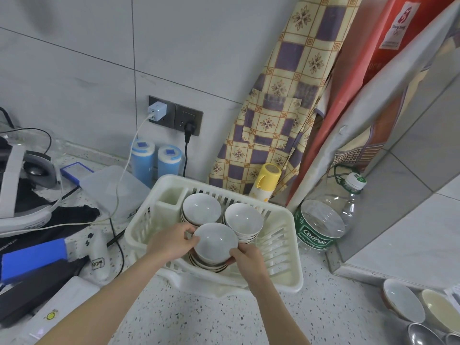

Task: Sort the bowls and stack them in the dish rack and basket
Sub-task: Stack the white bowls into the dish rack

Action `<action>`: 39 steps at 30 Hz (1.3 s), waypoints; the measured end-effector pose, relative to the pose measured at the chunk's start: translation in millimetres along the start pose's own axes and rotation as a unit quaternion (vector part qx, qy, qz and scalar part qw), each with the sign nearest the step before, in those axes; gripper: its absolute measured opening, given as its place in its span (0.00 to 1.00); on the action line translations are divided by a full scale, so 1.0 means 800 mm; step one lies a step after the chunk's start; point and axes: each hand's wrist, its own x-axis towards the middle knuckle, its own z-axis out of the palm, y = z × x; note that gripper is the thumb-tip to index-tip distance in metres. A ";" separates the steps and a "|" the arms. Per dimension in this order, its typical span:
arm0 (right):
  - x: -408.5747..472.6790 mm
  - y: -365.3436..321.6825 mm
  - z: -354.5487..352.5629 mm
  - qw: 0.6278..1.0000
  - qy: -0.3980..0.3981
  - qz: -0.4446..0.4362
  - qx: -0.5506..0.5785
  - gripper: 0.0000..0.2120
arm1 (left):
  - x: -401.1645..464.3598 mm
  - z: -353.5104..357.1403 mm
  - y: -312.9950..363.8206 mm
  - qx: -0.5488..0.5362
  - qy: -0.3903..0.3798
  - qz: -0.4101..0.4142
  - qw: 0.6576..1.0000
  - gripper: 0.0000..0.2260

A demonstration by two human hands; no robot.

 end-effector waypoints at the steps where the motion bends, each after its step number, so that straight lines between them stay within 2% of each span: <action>1: -0.001 0.000 -0.001 1.000 -0.003 -0.002 0.002 0.11 | 0.001 0.001 0.000 0.007 -0.003 -0.003 1.000 0.12; 20: 0.002 -0.002 0.004 0.997 -0.003 0.015 -0.072 0.20 | 0.001 0.009 -0.002 0.086 0.008 -0.015 0.996 0.12; 25: 0.003 -0.001 0.006 0.995 -0.001 0.020 -0.101 0.21 | 0.001 0.010 0.000 0.102 0.010 -0.014 0.995 0.16; 27: 0.003 0.001 0.004 0.995 0.024 0.028 -0.094 0.19 | 0.000 0.011 0.000 0.112 0.001 -0.011 0.994 0.11; 30: 0.006 0.000 0.002 0.992 0.072 0.058 -0.090 0.16 | -0.003 0.009 0.004 0.139 -0.015 -0.010 0.990 0.19; 34: 0.012 -0.003 0.005 0.983 0.006 0.113 -0.145 0.16 | 0.001 0.010 0.003 0.177 -0.041 -0.009 0.983 0.18; 39: 0.016 -0.013 0.007 0.976 -0.037 0.124 -0.173 0.11 | 0.008 0.009 0.000 0.182 -0.077 0.003 0.980 0.18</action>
